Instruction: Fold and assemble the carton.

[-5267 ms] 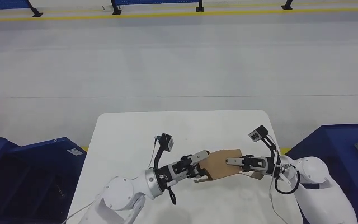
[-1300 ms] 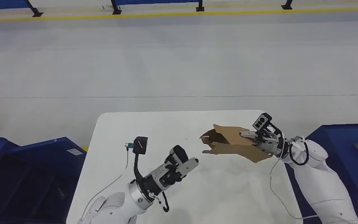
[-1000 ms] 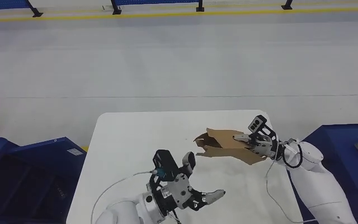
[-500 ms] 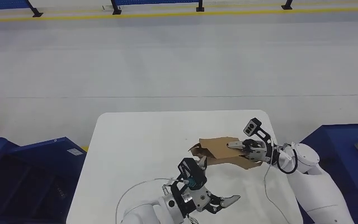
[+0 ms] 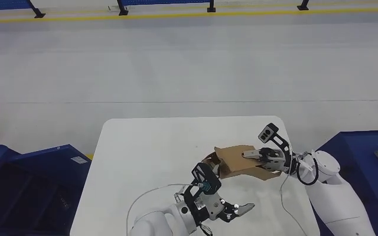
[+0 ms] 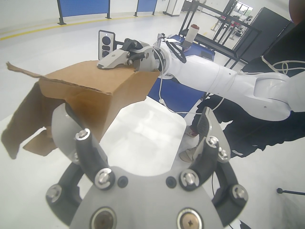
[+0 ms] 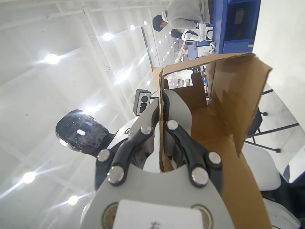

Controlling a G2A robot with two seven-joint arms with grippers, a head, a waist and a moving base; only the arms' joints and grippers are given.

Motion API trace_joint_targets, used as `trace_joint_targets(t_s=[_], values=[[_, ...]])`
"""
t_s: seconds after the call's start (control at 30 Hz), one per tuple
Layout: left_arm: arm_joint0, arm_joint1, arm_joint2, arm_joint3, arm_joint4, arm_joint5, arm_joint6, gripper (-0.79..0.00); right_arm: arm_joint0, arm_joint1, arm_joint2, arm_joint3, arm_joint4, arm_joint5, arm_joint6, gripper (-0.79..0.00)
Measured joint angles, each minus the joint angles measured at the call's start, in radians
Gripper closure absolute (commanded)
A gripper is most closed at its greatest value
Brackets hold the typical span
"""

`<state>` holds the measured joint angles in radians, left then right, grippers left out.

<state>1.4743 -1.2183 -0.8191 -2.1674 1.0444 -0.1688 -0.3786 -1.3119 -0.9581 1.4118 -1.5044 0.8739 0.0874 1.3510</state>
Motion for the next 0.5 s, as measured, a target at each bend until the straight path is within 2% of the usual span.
trace_joint_targets(t_s=[0.23,0.5], values=[[-0.004,-0.001,-0.002,0.005,-0.024,-0.018,-0.001,-0.785,0.005,-0.002,-0.015,-0.003,-0.011,-0.002,0.001,0.000],[-0.015,-0.001,-0.008,0.011,-0.125,-0.057,-0.052,-0.785,0.015,-0.004,-0.028,-0.004,-0.018,-0.011,0.019,0.000]])
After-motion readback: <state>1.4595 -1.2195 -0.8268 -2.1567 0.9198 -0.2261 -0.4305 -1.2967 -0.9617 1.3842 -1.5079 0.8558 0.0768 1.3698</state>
